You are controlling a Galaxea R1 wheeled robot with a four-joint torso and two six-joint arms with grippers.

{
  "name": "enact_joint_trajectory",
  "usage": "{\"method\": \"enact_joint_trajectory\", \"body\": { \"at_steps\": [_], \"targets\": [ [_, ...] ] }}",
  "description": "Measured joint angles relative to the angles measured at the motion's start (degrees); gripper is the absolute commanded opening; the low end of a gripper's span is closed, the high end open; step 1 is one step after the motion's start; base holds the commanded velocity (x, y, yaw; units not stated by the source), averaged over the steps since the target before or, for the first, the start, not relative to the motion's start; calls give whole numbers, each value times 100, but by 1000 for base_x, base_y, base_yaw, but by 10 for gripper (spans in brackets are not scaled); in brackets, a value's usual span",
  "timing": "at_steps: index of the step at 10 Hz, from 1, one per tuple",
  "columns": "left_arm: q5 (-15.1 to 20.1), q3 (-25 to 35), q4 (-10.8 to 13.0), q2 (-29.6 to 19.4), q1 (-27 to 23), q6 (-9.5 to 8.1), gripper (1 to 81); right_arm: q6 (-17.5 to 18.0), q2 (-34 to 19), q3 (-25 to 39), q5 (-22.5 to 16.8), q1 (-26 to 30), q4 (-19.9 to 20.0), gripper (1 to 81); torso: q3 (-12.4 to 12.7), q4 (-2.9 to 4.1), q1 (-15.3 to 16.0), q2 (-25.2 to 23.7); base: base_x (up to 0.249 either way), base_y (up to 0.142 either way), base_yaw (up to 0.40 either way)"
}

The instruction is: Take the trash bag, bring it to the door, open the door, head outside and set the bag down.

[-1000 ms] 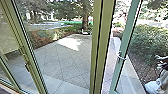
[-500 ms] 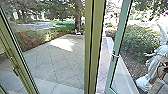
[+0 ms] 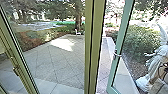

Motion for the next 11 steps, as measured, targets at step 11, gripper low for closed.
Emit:
{"method": "enact_joint_trajectory", "body": {
  "at_steps": [11],
  "targets": [
    [7, 0, -2, 17, 2, -17, 10, -68, 311, -1180, 747, 140, -646, 811, 0, -173, 0, -2, 0, 0, 0]
  ]
}}
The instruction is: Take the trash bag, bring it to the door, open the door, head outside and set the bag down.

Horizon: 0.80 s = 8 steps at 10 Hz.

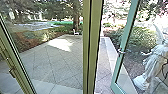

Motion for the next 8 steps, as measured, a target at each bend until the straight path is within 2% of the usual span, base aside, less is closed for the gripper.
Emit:
{"method": "enact_joint_trajectory", "body": {
  "at_steps": [2, 3, 5, 6, 7, 8],
  "targets": [
    [-2, 0, 0, 0, 0, 0, 10, 0, 17, -149, -343, 69, 703, 811, 0, 0, 0, 0, 0, 0, 0],
    [0, 0, 0, 2, -2, 0, 10, -2, 50, -229, -780, 108, 1298, 811, 0, 0, 0, 0, 0, 0, 0],
    [-2, 0, 0, 30, 0, 0, 10, -52, 169, -301, -1384, 183, 2793, 811, 0, -2, 0, 0, 0, 0, 0],
    [-2, 0, 0, 30, 0, 1, 10, -90, 277, -301, -1566, 224, 3363, 811, 0, -2, 0, 0, 0, 0, 0],
    [0, 0, 0, 30, 0, 4, 10, -166, 441, -301, -1844, 279, 4264, 811, 0, -2, 0, 0, 0, 0, 0],
    [-2, 0, 0, 28, 0, 9, 10, -234, 483, -301, -2024, 279, 4926, 811, 0, -2, 2, 0, 0, 0, 0]
  ]
}}
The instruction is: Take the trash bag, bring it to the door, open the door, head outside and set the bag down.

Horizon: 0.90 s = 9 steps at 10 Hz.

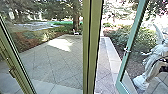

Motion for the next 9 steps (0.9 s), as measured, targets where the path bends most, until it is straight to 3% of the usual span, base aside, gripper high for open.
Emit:
{"method": "enact_joint_trajectory", "body": {
  "at_steps": [1, 3, 5, 9],
  "targets": [
    [0, 0, 0, 0, 0, 15, 10, -78, -29, -33, -94, -27, 524, 811, 0, 0, 0, 0, 0, 0, 0],
    [-2, 0, 2, 0, 0, 17, 10, -260, -99, -96, -155, -306, 1008, 811, 0, 0, 0, 0, 0, 0, 0],
    [-5, 0, 4, -1, 0, 17, 10, -562, -41, -33, -184, -1117, 1554, 811, 0, 0, 0, 0, 0, 0, 0],
    [-2, 0, 11, -17, 0, 20, 10, -1163, 330, 28, 289, -2892, 2392, 811, 0, 0, -2, 0, 0, 0, 0]
  ]
}}
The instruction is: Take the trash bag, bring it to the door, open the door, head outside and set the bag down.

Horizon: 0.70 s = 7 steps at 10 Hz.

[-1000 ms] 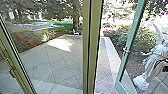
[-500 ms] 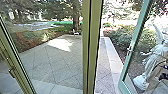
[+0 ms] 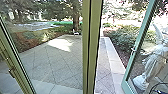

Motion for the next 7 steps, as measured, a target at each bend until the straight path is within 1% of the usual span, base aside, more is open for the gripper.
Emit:
{"method": "enact_joint_trajectory", "body": {
  "at_steps": [2, 5, 7],
  "targets": [
    [0, 0, 2, -2, 0, 0, 10, -196, 317, 66, 456, -747, 208, 811, 0, 0, 0, 0, 0, 0, 0],
    [0, 0, 2, 0, 0, 0, 10, -354, 538, 417, 1193, -1797, 328, 811, 2, 0, 0, 0, 0, 0, 0],
    [0, 0, 2, -17, 0, 0, 10, -433, 657, 571, 1914, -2402, 356, 811, 5, 0, 0, -2, 0, 0, 0]
  ]
}}
